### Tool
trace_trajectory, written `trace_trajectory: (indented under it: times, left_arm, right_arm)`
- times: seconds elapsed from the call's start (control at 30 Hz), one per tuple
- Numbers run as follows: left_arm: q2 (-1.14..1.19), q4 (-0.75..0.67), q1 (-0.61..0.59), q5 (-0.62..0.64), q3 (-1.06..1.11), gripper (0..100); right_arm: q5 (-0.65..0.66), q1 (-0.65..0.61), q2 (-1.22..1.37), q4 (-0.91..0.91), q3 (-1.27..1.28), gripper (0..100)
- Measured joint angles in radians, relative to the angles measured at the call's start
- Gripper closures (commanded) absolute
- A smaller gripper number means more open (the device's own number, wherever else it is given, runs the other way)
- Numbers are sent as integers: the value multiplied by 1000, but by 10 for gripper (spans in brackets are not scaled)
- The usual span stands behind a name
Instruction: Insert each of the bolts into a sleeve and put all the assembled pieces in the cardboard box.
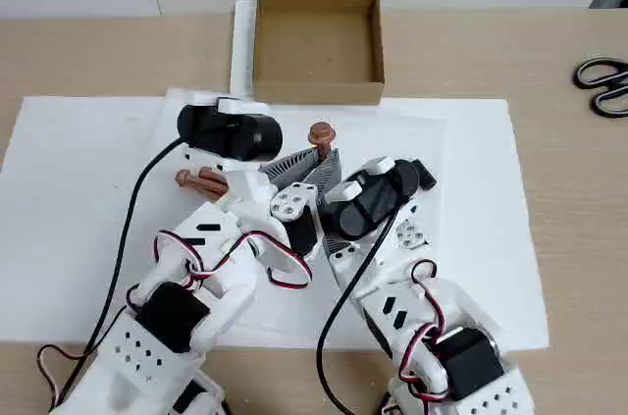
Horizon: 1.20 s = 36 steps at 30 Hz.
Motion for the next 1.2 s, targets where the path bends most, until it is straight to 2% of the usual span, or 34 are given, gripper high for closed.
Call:
trace_trajectory:
  times: [0.5, 0.93, 1.0, 1.2]
  left_arm:
    - [0, 5, 32, -2, 18, 994]
    - [-8, 184, 41, -46, 17, 992]
    - [-8, 204, 43, -49, 17, 963]
    - [-17, 293, 66, -94, 14, 791]
  right_arm:
    - [0, 2, 0, 0, 2, 995]
    - [0, -2, 2, 0, 2, 995]
    - [0, -2, 2, 0, 2, 995]
    - [0, -2, 2, 2, 5, 995]
